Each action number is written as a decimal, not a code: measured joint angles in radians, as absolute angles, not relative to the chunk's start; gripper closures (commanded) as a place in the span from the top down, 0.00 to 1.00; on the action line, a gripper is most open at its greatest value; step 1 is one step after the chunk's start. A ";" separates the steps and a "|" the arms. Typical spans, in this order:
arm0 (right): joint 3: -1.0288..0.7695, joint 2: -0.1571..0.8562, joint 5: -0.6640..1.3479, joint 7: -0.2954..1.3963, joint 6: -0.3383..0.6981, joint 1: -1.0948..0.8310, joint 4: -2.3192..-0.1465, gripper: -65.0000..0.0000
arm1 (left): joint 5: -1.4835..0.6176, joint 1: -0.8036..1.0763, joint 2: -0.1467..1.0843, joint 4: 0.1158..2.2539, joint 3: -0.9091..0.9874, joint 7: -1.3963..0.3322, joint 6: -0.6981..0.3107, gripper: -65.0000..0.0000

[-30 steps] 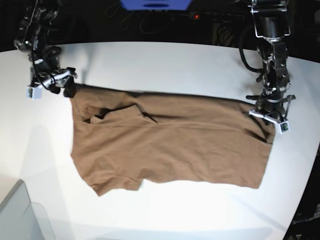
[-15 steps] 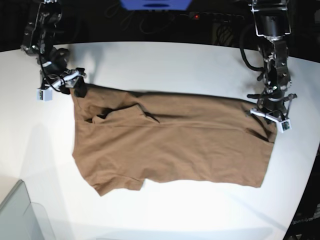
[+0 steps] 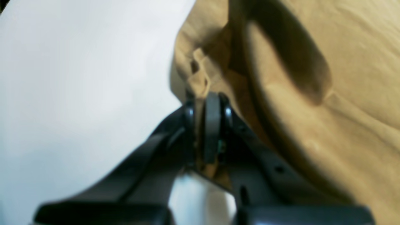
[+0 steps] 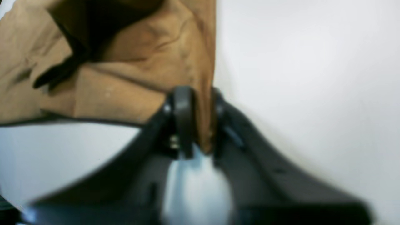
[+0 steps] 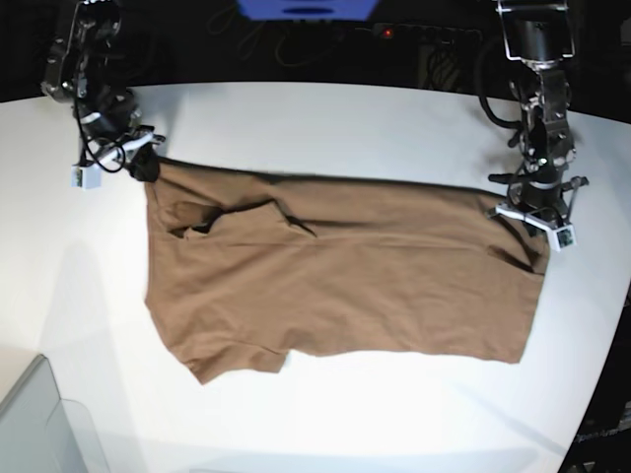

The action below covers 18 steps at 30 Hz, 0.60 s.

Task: Layout the t-shirt on the table in an organized manner, then fold the t-shirt properly
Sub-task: 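Regrasp the shirt edge corners with both grippers, then pull the shirt edge with both grippers toward the robot, stretching it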

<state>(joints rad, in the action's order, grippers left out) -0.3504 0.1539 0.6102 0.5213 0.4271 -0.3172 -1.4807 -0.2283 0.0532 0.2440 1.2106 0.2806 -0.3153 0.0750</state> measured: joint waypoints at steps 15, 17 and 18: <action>-0.353 0.270 0.584 0.654 0.419 -0.186 -1.565 0.00 | -0.233 0.010 0.283 1.466 0.280 -0.813 0.084 0.00; -0.395 0.268 0.592 0.686 0.419 -0.150 -1.576 0.00 | -0.237 -0.054 0.284 1.516 0.279 -0.855 0.080 0.00; -0.422 0.268 0.591 0.702 0.420 -0.142 -1.578 0.00 | -0.241 -0.082 0.286 1.536 0.279 -0.864 0.076 0.00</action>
<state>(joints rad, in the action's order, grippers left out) -0.4225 0.2680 0.5915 0.7021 0.4198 -0.1421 -1.5780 -0.2413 -0.0818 0.2859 1.5360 0.2790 -0.8642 0.0765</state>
